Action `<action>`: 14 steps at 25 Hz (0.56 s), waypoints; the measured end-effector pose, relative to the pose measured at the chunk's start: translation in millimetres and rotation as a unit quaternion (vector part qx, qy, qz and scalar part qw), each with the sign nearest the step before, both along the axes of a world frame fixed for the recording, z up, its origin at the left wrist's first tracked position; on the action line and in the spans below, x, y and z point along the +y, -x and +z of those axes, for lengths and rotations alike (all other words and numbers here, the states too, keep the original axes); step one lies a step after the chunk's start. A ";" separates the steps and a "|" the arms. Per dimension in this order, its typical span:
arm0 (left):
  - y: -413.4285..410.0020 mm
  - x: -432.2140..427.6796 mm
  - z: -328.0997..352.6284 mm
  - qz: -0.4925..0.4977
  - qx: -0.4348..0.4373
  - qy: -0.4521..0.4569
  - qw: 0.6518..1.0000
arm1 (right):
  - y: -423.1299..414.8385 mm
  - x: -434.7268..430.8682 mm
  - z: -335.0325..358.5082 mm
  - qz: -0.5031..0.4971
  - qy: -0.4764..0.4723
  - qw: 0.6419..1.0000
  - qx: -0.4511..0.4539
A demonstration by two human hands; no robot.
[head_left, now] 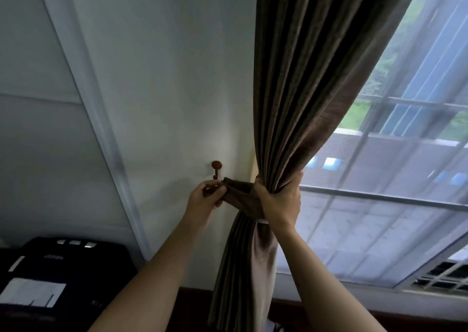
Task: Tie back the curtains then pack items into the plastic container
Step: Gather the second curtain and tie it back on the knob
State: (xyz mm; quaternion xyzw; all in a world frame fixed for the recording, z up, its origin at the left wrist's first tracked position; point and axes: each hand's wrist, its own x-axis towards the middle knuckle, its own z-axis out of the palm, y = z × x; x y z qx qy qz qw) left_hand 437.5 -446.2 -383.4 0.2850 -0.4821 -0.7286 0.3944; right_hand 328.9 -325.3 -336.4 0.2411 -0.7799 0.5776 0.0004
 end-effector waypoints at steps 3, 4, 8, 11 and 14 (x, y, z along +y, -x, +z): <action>26.9 0.9 -7.8 0.124 0.088 -0.214 0.965 | -10.0 -12.6 -1.1 -0.041 -0.007 0.999 0.015; 34.3 -1.5 -9.7 0.159 0.060 -0.220 0.961 | -11.3 -16.4 -1.8 -0.051 -0.011 0.998 0.021; 45.9 -11.2 -5.8 0.244 -0.123 -0.060 0.960 | -16.5 -29.7 -3.5 -0.076 -0.020 0.996 0.044; 47.1 -19.9 -7.4 0.251 -0.196 0.052 0.946 | -21.0 -38.0 -2.7 -0.085 -0.018 0.995 0.054; 48.1 -25.3 -9.6 0.228 -0.241 0.122 0.935 | -23.4 -44.4 -3.1 -0.087 -0.015 0.994 0.061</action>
